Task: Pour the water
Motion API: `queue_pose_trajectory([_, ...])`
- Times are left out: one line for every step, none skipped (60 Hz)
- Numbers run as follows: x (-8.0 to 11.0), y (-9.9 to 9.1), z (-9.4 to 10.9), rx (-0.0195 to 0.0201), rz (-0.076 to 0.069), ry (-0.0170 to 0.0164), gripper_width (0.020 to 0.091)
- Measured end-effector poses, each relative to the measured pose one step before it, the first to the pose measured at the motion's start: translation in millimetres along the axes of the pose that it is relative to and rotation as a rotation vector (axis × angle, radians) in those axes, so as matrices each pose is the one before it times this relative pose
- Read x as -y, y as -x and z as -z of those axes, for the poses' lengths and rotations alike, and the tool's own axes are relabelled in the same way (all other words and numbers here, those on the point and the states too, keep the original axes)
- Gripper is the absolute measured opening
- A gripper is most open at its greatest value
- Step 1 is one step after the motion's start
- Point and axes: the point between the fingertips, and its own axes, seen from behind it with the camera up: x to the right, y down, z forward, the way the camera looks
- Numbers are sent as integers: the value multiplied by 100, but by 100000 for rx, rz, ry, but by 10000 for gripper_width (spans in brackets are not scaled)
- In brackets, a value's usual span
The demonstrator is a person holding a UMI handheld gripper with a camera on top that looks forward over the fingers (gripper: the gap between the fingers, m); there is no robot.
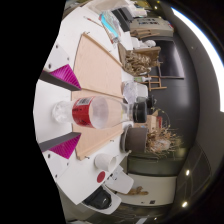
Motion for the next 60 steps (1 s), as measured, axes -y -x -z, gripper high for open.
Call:
queue_pose_trajectory([-24, 60, -487, -591, -738, -416, 831])
queue_pose_trajectory([-10, 111, -456, -435, -811, -503, 816])
queue_pose_trajectory([-28, 49, -445, -410, -852, -503, 791])
queue_pose_trajectory([-19, -41, -454, -711, -896, -533, 758])
queue_pose_trajectory([-47, -50, -397, -745, -819, -515, 727])
queue_pose_trajectory([-93, -96, -328, -742, -770, -457, 697])
queue_pose_trajectory([-67, -14, -314, -507, -560, -497, 665])
queue_pose_trajectory([-68, 16, -311, -248, -469, -440, 631])
queue_pose_trajectory([-75, 8, -299, -410, -344, -432, 596])
queue_pose_trajectory([-45, -221, -311, -227, -250, -223, 560])
queue_pose_trajectory([-108, -42, -229, -461, -195, -240, 511])
queue_pose_trajectory([-89, -94, -218, -680, -143, -151, 456])
queue_pose_trajectory([107, -18, -132, -506, -36, -819, 451])
queue_pose_trajectory([249, -3, -77, -231, -98, -1464, 448])
queue_pose_trajectory([15, 28, -101, -101, -10, -548, 423])
queue_pose_trajectory([-5, -163, -193, -23, -108, -324, 395])
queue_pose_trajectory([4, 33, 14, -67, -232, -359, 385])
queue_pose_trajectory([70, -38, 42, -319, -355, -172, 367])
queue_pose_trajectory([22, 2, 7, -272, -431, -40, 345])
queue_pose_trajectory([28, -43, 45, -297, -475, -16, 326])
queue_pose_trajectory([41, -9, 24, -203, -382, -107, 302])
queue_pose_trajectory([21, 33, 34, -41, -247, -43, 280])
queue_pose_trajectory([11, 58, 40, 10, -380, 80, 270])
queue_pose_trajectory([-24, 15, 10, 16, -262, 262, 253])
queue_pose_trajectory([-42, -118, -109, -100, -122, 219, 249])
queue_pose_trajectory([8, -116, -94, -179, -236, 222, 244])
queue_pose_trajectory([14, -57, -42, -349, 138, 194, 221])
queue_pose_trajectory([117, -77, -13, -478, 180, 69, 221])
queue_pose_trajectory([115, -48, -22, -401, 321, 133, 221])
queue_pose_trajectory([139, -26, 4, -251, 410, 228, 221])
queue_pose_trajectory([210, -27, 29, -130, 402, 262, 221])
queue_pose_trajectory([268, -5, 21, -15, 266, 163, 221])
queue_pose_trajectory([299, 142, 259, 3, -74, -46, 222])
queue_pose_trajectory([267, 69, -7, 69, 50, 10, 222])
queue_pose_trajectory([352, -23, 24, 42, 77, -60, 221])
queue_pose_trajectory([432, -71, 22, -153, 101, -144, 221])
queue_pose_trajectory([474, -23, 49, -95, 75, -165, 222])
queue_pose_trajectory([521, 18, 35, 135, -58, -242, 222])
queue_pose_trajectory([568, 44, 27, 308, -227, -274, 221])
queue_pose_trajectory([613, 450, 136, 46, -383, -366, 220])
queue_pose_trajectory([585, -322, 17, 856, -942, -347, 221])
queue_pose_trajectory([631, 37, -9, 552, -811, -392, 221])
queue_pose_trajectory([627, 98, -39, 710, -905, -340, 221])
queue_pose_trajectory([689, 48, -59, 811, -1004, -321, 220])
queue_pose_trajectory([742, 53, -71, 812, -1350, -439, 220])
queue_pose_trajectory([774, 64, -88, 803, -1629, -573, 220])
queue_pose_trajectory([816, 438, -95, 421, -1561, -625, 221])
queue_pose_trajectory([755, 580, -103, 716, -1992, -499, 220])
queue_pose_trajectory([794, -529, -91, 1803, -2621, -382, 219])
queue_pose_trajectory([768, 35, -163, 1206, -2590, -400, 219])
queue_pose_trajectory([732, 611, -285, 496, -2565, -454, 219])
queue_pose_trajectory([786, -552, -155, 1687, -3313, -125, 220])
queue_pose_trajectory([569, 663, -335, 642, -2956, -199, 220])
queue_pose_trajectory([687, 128, -263, 1370, -3480, -22, 220])
queue_pose_trajectory([671, 426, -199, 1224, -3774, -49, 219])
queue_pose_trajectory([663, 88, -265, 1397, -4263, -85, 219])
queue_pose_trajectory([615, -227, -340, 1800, -4695, -22, 219])
queue_pose_trajectory([565, 96, -321, 1760, -4984, 220, 219])
queue_pose_trajectory([559, 167, -327, 1896, -5283, 300, 219])
queue_pose_trajectory([568, 167, -343, 1965, -5642, 279, 219])
